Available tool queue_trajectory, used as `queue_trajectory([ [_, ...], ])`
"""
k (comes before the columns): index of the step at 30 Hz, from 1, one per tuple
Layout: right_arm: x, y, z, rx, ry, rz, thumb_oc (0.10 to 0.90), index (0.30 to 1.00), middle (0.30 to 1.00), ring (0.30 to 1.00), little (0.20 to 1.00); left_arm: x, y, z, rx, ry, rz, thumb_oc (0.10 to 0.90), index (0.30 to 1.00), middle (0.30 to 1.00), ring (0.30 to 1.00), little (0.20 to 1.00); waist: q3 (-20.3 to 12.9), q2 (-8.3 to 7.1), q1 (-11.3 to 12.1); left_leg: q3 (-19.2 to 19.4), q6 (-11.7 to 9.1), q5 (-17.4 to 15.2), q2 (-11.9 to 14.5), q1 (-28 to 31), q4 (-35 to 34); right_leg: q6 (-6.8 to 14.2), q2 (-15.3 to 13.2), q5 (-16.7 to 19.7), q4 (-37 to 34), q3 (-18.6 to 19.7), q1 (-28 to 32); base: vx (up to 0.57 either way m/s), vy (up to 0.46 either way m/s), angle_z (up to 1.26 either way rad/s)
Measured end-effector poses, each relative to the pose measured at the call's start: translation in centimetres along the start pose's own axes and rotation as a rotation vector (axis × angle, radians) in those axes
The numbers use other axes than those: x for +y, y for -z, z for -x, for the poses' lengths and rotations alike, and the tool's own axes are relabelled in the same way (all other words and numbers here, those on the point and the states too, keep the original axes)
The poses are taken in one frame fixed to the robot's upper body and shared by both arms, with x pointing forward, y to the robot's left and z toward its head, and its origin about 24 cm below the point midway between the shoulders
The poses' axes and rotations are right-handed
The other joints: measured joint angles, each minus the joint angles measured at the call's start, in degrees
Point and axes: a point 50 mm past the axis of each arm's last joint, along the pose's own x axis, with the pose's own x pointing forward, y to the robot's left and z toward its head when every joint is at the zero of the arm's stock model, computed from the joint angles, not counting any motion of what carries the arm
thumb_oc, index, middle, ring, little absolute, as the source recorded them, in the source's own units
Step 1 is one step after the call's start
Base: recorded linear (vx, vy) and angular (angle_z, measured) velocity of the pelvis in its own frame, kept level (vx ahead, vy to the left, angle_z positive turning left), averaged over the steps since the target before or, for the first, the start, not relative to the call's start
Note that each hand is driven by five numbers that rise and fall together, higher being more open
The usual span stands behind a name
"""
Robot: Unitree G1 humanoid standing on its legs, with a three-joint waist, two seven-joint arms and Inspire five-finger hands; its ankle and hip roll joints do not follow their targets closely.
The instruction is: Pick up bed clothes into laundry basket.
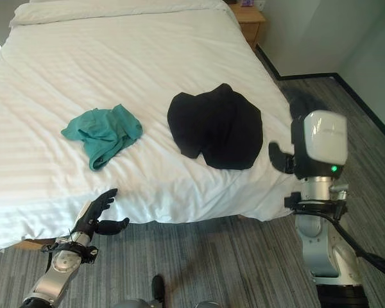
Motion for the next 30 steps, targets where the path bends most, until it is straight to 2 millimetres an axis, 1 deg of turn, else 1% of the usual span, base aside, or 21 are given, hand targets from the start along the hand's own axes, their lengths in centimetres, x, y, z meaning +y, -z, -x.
queue_trajectory([
  [1, -0.2, -0.4, -0.1, -0.016, 0.020, -0.011, 0.800, 0.900, 0.900, 0.900, 0.900, 0.1, 0.1, 0.0, 0.002, -0.007, 0.001, 0.800, 0.900, 0.900, 0.900, 0.900, 0.0, -0.06, -0.1, -0.5, -0.6, 0.0, 0.6, 0.1, 0.0, -0.4, 0.9, 1.8, -3.8, 0.1, -0.5, 0.14, -0.046, 0.29],
  [2, -0.4, -0.7, -0.1, -0.030, 0.036, -0.019, 0.800, 0.900, 0.900, 0.900, 0.900, 0.3, 0.2, 0.1, 0.006, -0.011, -0.001, 0.800, 0.900, 0.900, 0.900, 0.900, 0.0, -0.48, -0.7, -0.9, -1.2, 0.1, 0.9, 0.2, 0.0, -0.3, 1.2, 4.2, -7.3, 0.3, -0.5, 0.14, -0.076, 0.57],
  [3, -0.4, -0.8, 0.0, -0.047, 0.044, -0.030, 0.800, 0.900, 0.900, 0.900, 0.900, 0.5, 0.4, 0.2, 0.013, -0.017, -0.003, 0.800, 0.900, 0.900, 0.900, 0.900, -0.2, -1.65, -1.3, -3.1, -2.8, 0.0, 0.7, 0.2, -0.1, -0.1, 2.4, 7.7, -12.6, 0.9, -0.9, 0.10, -0.050, 0.76],
  [4, -0.2, -0.6, 0.2, -0.041, 0.032, -0.029, 0.800, 0.900, 0.900, 0.900, 0.900, 0.6, 0.5, 0.4, 0.017, -0.015, -0.011, 0.800, 0.900, 0.900, 0.900, 0.900, -0.6, -3.08, -1.3, -4.4, -3.8, -0.6, 0.3, 0.1, -0.4, -0.1, 2.8, 10.0, -16.8, 2.0, -0.4, 0.13, -0.108, 0.85],
  [5, 0.1, -0.4, 0.6, -0.031, 0.013, -0.027, 0.800, 0.900, 0.900, 0.900, 0.900, 0.9, 0.6, 0.4, 0.018, -0.012, -0.025, 0.800, 0.900, 0.900, 0.900, 0.900, -0.8, -5.17, -1.5, -5.2, -5.0, -0.7, -0.9, 0.0, -0.4, -1.4, 2.3, 11.5, -16.7, 2.2, 0.0, 0.07, -0.063, 0.78],
  [6, 0.4, 0.0, 0.9, -0.016, -0.010, -0.022, 0.800, 0.900, 0.900, 0.900, 0.900, 0.7, 0.9, 0.5, 0.029, -0.011, -0.019, 0.800, 0.900, 0.900, 0.900, 0.900, -1.1, -5.67, -1.4, -5.8, -6.0, -0.7, -0.8, 0.2, -0.4, -4.2, 2.4, 14.4, -16.3, 1.7, 0.2, 0.10, -0.134, 0.53],
  [7, 1.1, 0.4, 1.0, -0.007, -0.046, -0.016, 0.800, 0.900, 0.900, 0.900, 0.900, 0.5, 1.3, 1.0, 0.042, -0.009, -0.011, 0.800, 0.900, 0.900, 0.900, 0.900, -1.2, -5.37, -1.0, -5.0, -7.9, -0.5, 0.2, 0.8, -0.2, -4.2, 3.1, 14.4, -16.6, 0.9, 0.5, 0.09, -0.095, 0.25],
  [8, 1.8, 0.9, 1.2, 0.001, -0.095, 0.000, 0.800, 0.900, 0.900, 0.900, 0.900, 0.4, 1.7, 1.3, 0.054, -0.008, -0.006, 0.800, 0.900, 0.900, 0.900, 0.900, -1.3, -5.17, -0.5, -4.9, -8.4, -0.6, 1.0, 1.1, -0.2, -4.2, 3.8, 14.4, -16.7, 0.8, 0.8, 0.18, -0.153, 0.09],
  [9, 3.3, 2.3, 1.7, 0.027, -0.210, 0.041, 0.800, 0.900, 0.900, 0.900, 0.900, 0.0, 2.5, 2.0, 0.083, 0.007, 0.005, 0.800, 0.900, 0.900, 0.900, 0.900, -1.5, -4.75, 0.4, -5.3, -9.5, -0.9, 2.4, 1.1, -0.4, -4.4, 4.8, 14.3, -16.3, -0.4, 1.7, 0.18, -0.125, 0.11],
  [12, 5.6, 5.1, 2.3, 0.094, -0.406, 0.125, 0.800, 0.900, 0.900, 0.900, 0.900, -0.5, 3.8, 3.1, 0.135, 0.051, 0.007, 0.800, 0.900, 0.900, 0.900, 0.900, -1.6, -4.57, 1.4, -5.5, -10.3, -1.2, 3.9, 2.3, -0.3, -4.8, 6.2, 14.0, -16.3, -1.3, 3.0, 0.08, -0.057, 0.09],
  [13, 5.9, 5.9, 2.7, 0.131, -0.439, 0.144, 0.800, 0.900, 0.900, 0.900, 0.900, -0.7, 3.9, 3.2, 0.139, 0.060, 0.007, 0.800, 0.900, 0.900, 0.900, 0.900, -1.7, -4.46, 2.2, -5.5, -10.5, -1.1, 4.2, 2.6, -0.3, -4.9, 6.5, 14.0, -16.3, -1.3, 3.0, 0.09, -0.058, 0.04],
  [14, 6.0, 6.1, 2.8, 0.153, -0.445, 0.136, 0.800, 0.900, 0.900, 0.900, 0.900, -0.7, 4.0, 3.2, 0.142, 0.060, 0.009, 0.800, 0.900, 0.900, 0.900, 0.900, -1.7, -4.35, 2.5, -5.6, -10.3, -0.9, 4.3, 2.5, -0.2, -5.3, 6.7, 14.3, -16.3, -1.4, 2.9, 0.13, -0.071, 0.02],
  [15, 6.6, 6.3, 2.6, 0.161, -0.463, 0.133, 0.800, 0.900, 0.900, 0.900, 0.900, -0.6, 4.4, 3.4, 0.158, 0.056, 0.010, 0.800, 0.900, 0.900, 0.900, 0.900, -1.6, -4.07, 3.2, -5.7, -10.5, -0.9, 4.5, 2.4, -0.2, -5.4, 6.7, 14.3, -16.3, -2.0, 3.3, 0.11, -0.048, 0.11],
  [16, 8.1, 7.2, 1.9, 0.157, -0.577, 0.201, 0.800, 0.900, 0.900, 0.900, 0.900, -0.8, 5.1, 3.5, 0.191, 0.062, 0.022, 0.800, 0.900, 0.900, 0.900, 0.900, -1.9, -3.54, 3.2, -6.3, -11.4, -1.6, 4.5, 3.7, -0.4, -6.0, 6.7, 13.7, -16.3, -2.8, 4.9, 0.08, -0.033, 0.23],
  [18, 8.3, 8.1, 1.6, 0.186, -0.596, 0.234, 0.800, 0.900, 0.900, 0.900, 0.900, -0.8, 5.0, 3.5, 0.186, 0.061, 0.021, 0.800, 0.900, 0.900, 0.900, 0.900, -2.0, -3.48, 4.0, -7.5, -11.4, -1.6, 4.5, 3.8, -0.4, -6.2, 6.5, 13.3, -16.3, -4.0, 5.6, 0.07, -0.032, 0.35],
  [19, 8.3, 8.3, 1.0, 0.198, -0.586, 0.238, 0.800, 0.900, 0.900, 0.900, 0.900, -0.7, 5.2, 3.6, 0.192, 0.060, 0.019, 0.800, 0.900, 0.900, 0.900, 0.900, -2.0, -3.43, 4.3, -8.1, -11.4, -1.6, 4.5, 3.7, -0.3, -6.3, 6.4, 13.2, -16.3, -4.4, 5.6, 0.06, -0.028, 0.21],
  [20, 8.6, 8.2, 0.4, 0.198, -0.588, 0.239, 0.800, 0.900, 0.900, 0.900, 0.900, -0.7, 5.4, 3.7, 0.204, 0.060, 0.018, 0.800, 0.900, 0.900, 0.900, 0.900, -2.1, -3.33, 5.2, -8.1, -11.4, -1.6, 4.4, 3.7, -0.3, -6.3, 6.4, 13.2, -16.3, -4.4, 5.7, 0.05, -0.026, 0.13],
  [23, 9.2, 8.1, -0.4, 0.190, -0.603, 0.251, 0.800, 0.900, 0.900, 0.900, 0.900, -0.6, 5.8, 4.1, 0.219, 0.057, 0.031, 0.800, 0.900, 0.900, 0.900, 0.900, -2.1, -3.35, 6.5, -8.5, -11.1, -1.4, 4.4, 3.6, -0.2, -6.6, 6.3, 13.4, -16.3, -4.6, 5.6, 0.04, -0.031, 0.07],
  [26, 10.8, 7.8, -1.1, 0.187, -0.645, 0.253, 0.800, 0.900, 0.900, 0.900, 0.900, -0.5, 6.4, 4.4, 0.245, 0.056, 0.029, 0.800, 0.900, 0.900, 0.900, 0.900, -2.2, -3.56, 7.4, -8.7, -11.3, -1.3, 4.3, 2.5, -0.1, -6.6, 6.2, 13.4, -16.3, -5.1, 4.8, -0.01, -0.029, 0.07],
  [28, 11.3, 7.7, -1.0, 0.215, -0.646, 0.217, 0.800, 0.900, 0.900, 0.900, 0.900, -0.4, 6.7, 4.4, 0.262, 0.049, 0.039, 0.800, 0.900, 0.900, 0.900, 0.900, -2.2, -3.65, 8.1, -8.9, -11.7, -0.9, 4.3, 1.3, -0.1, -6.7, 6.1, 13.5, -16.3, -5.5, 3.5, -0.08, -0.039, 0.07],
  [30, 13.0, 7.5, -1.1, 0.285, -0.667, 0.165, 0.800, 0.900, 0.900, 0.900, 0.900, -0.1, 7.5, 4.2, 0.290, 0.041, 0.027, 0.800, 0.900, 0.900, 0.900, 0.900, -2.1, -3.85, 8.4, -9.2, -12.3, 0.0, 4.2, -2.0, 0.0, -7.5, 6.1, 14.1, -16.3, -5.9, 0.5, -0.09, -0.034, 0.08],
])
